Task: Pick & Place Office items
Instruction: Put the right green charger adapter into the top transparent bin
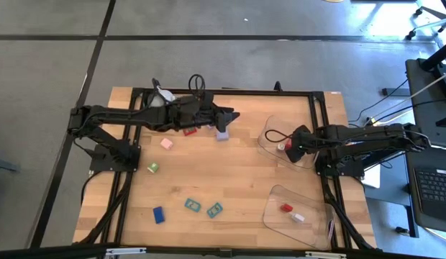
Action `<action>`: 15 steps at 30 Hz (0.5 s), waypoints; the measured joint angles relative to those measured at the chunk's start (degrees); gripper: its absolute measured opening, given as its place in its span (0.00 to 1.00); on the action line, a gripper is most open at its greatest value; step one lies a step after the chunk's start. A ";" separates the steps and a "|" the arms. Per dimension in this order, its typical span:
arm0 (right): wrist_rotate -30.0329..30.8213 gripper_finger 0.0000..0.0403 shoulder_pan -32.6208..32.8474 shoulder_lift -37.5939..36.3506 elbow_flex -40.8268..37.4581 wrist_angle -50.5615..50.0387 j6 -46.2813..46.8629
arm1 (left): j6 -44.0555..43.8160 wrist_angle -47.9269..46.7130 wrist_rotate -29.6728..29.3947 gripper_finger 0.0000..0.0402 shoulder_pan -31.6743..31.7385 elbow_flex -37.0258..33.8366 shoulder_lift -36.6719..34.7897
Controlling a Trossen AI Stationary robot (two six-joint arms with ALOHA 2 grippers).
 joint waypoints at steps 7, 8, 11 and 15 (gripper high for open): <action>0.37 0.44 0.02 0.00 -1.24 2.79 -2.78 | 0.01 0.00 -3.76 0.59 -1.33 0.00 0.00; 0.37 0.45 0.02 0.00 -1.62 3.32 -2.80 | 0.01 0.00 -3.99 0.59 -1.53 0.00 0.00; 0.70 0.48 0.02 0.00 -2.72 5.11 -2.81 | -0.02 0.00 -4.90 0.59 -2.12 0.00 0.01; 2.06 0.51 0.02 0.00 -3.10 5.79 -3.08 | -0.32 0.00 -5.49 0.59 -3.01 0.00 0.02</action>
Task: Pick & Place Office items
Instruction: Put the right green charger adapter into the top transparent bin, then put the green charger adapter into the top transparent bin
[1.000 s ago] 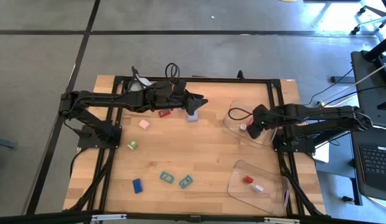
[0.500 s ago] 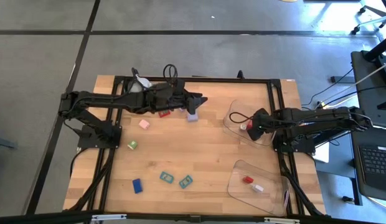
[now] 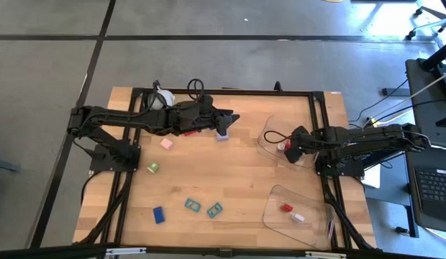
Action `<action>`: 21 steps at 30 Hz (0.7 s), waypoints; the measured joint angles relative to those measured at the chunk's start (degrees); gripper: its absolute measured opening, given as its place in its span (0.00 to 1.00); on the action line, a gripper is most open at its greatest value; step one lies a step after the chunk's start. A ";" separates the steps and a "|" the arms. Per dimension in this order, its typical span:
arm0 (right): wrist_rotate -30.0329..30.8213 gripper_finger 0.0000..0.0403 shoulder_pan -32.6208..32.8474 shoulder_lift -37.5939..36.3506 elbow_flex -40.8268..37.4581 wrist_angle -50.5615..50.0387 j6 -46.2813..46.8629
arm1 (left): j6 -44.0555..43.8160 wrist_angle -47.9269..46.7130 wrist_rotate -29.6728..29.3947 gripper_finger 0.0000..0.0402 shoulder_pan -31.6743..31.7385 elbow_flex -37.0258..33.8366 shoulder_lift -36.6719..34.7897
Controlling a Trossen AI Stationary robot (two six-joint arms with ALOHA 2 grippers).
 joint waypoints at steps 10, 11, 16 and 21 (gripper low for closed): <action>-0.89 0.61 0.01 0.00 -0.07 1.62 -1.70 | 0.67 -2.51 5.47 0.59 -2.23 0.00 0.00; -0.89 0.63 0.00 0.00 -0.07 1.70 -1.69 | 1.08 -3.98 6.47 0.59 -2.54 0.00 0.00; -2.22 0.70 0.00 0.00 -0.07 1.70 -1.69 | -0.26 -18.50 12.09 0.59 -3.91 0.00 0.00; -2.41 0.73 0.00 0.00 0.73 1.61 -1.69 | -10.46 -42.47 13.05 0.59 -4.60 0.00 0.00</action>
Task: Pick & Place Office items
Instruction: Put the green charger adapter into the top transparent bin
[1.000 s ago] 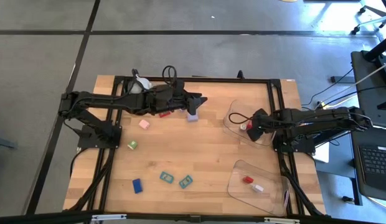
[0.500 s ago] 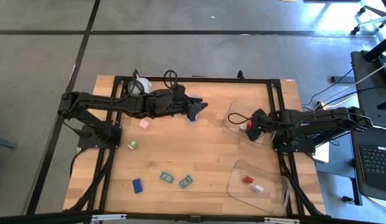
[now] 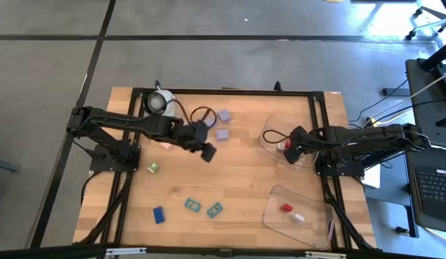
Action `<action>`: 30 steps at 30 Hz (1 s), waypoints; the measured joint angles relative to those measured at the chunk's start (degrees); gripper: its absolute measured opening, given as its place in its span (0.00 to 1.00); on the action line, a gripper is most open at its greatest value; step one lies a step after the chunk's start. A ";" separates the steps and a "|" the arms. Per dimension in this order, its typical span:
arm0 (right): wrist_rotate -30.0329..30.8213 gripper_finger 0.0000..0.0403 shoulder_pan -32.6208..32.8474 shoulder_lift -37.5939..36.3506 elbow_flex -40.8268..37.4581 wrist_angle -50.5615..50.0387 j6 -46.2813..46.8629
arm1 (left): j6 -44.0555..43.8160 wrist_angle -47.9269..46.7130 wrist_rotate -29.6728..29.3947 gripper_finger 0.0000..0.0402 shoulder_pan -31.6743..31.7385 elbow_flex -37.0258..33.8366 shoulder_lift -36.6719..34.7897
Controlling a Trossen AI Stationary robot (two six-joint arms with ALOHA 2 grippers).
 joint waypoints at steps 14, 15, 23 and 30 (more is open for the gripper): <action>3.54 0.73 0.00 0.00 12.53 0.11 -1.05 | -13.85 -40.64 8.45 0.65 -4.17 -4.78 0.00; 4.40 0.73 0.02 0.00 13.25 0.11 -1.07 | -13.39 -40.46 9.09 0.66 -4.49 -6.16 0.02; 7.73 0.73 0.00 0.00 16.97 0.41 -1.07 | -12.05 -39.52 7.71 0.67 -6.48 -17.56 0.04; 7.78 0.73 0.00 0.00 17.37 1.63 0.52 | -10.44 -30.41 10.51 0.66 -6.58 -25.04 0.04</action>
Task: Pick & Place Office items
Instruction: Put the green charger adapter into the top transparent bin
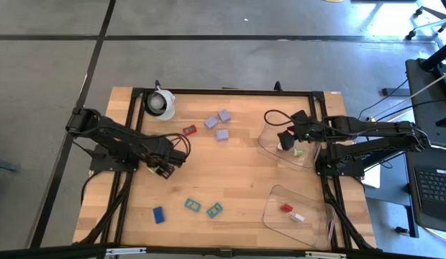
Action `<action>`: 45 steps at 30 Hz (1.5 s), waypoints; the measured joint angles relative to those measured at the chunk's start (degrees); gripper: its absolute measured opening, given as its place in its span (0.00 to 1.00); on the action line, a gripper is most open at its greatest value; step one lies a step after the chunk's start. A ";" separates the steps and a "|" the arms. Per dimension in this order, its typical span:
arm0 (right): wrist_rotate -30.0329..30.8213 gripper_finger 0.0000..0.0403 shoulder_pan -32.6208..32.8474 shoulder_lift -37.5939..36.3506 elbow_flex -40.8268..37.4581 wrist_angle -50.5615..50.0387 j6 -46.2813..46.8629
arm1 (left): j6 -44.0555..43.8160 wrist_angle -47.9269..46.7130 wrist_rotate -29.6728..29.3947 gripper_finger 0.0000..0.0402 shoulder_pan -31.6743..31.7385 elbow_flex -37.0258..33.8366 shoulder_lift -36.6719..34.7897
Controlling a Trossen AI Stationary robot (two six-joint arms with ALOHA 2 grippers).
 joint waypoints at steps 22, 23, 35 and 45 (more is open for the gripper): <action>2.62 0.71 0.00 0.00 0.00 0.87 3.04 | 1.91 15.87 3.40 0.37 0.00 -7.11 0.02; 3.00 0.70 0.00 0.00 0.00 1.20 3.05 | 1.81 16.50 3.21 0.36 0.00 -6.80 0.02; 3.43 0.68 0.00 0.00 0.00 10.41 0.96 | 6.78 34.75 -10.61 0.38 0.85 5.62 0.02; 2.80 0.68 0.00 0.00 0.00 17.28 -1.77 | 43.00 67.60 -31.04 0.38 4.40 18.85 0.00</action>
